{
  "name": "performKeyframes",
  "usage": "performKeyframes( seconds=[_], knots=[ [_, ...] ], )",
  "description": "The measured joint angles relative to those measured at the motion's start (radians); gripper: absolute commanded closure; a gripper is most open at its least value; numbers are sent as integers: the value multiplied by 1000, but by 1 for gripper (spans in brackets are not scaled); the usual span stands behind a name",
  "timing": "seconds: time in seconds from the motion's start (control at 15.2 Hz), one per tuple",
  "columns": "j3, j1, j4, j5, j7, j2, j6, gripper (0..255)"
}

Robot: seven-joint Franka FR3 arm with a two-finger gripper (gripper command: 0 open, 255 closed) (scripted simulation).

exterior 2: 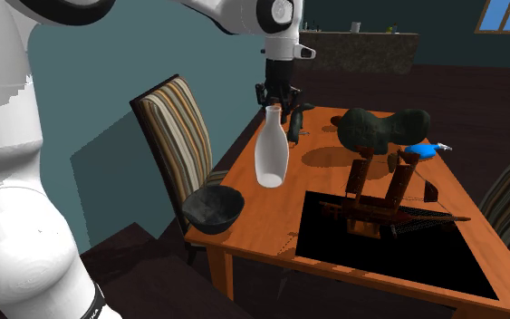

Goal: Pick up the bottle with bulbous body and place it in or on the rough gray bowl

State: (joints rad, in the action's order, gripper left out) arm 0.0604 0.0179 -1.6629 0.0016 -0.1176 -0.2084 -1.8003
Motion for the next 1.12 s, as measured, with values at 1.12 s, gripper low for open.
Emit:
performKeyframes(
  seconds=[1.12],
  knots=[
    [-46,-55,-144,-6,101,294,150,255]
  ],
)
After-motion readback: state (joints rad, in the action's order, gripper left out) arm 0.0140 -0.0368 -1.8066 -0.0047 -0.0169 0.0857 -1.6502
